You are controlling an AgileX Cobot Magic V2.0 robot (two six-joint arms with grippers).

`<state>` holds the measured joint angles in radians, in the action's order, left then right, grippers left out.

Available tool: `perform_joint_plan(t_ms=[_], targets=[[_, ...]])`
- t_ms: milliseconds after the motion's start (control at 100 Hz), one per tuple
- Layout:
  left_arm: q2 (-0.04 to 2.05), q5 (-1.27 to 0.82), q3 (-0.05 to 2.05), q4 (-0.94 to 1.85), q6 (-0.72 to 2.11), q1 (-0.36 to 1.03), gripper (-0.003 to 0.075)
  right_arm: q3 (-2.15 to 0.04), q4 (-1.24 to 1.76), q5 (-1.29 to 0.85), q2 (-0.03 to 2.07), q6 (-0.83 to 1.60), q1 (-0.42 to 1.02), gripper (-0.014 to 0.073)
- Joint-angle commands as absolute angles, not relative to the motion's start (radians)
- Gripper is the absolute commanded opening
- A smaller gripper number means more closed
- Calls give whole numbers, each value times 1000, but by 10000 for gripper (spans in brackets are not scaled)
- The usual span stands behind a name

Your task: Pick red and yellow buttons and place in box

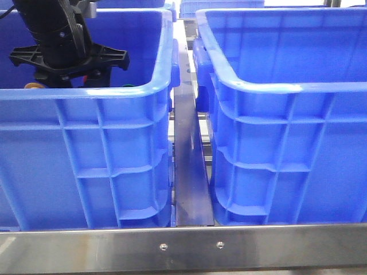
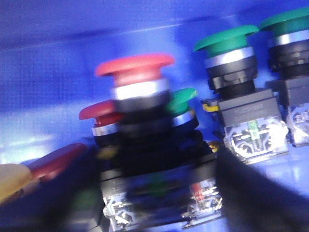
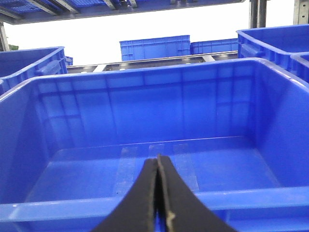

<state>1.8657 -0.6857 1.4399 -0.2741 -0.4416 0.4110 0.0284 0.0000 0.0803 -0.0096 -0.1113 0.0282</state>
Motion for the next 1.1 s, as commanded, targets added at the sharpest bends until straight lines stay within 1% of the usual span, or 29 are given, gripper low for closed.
perform_joint_plan(t_ms=[0, 130, 270, 460, 710, 900, 1090], targets=[[1819, -638, 1471, -290, -451, 417, 234, 15, -13, 163, -37, -108, 23, -69], [1819, -638, 1471, -308, -451, 417, 97, 15, -13, 163, -37, -108, 23, -69], [1809, -647, 1471, -308, -449, 417, -20, 15, -13, 163, -37, -108, 23, -69], [1729, -672, 1471, -310, -414, 440, -19, 15, -13, 163, -37, -108, 23, -69], [1553, -789, 1471, -337, -367, 513, -19, 15, -13, 163, -37, -108, 23, -69], [1429, -835, 1471, -337, -309, 602, -19, 15, -13, 163, -37, -108, 23, -69], [1352, -854, 1468, -337, -283, 728, -19, 15, -13, 181, -37, -108, 23, -69]])
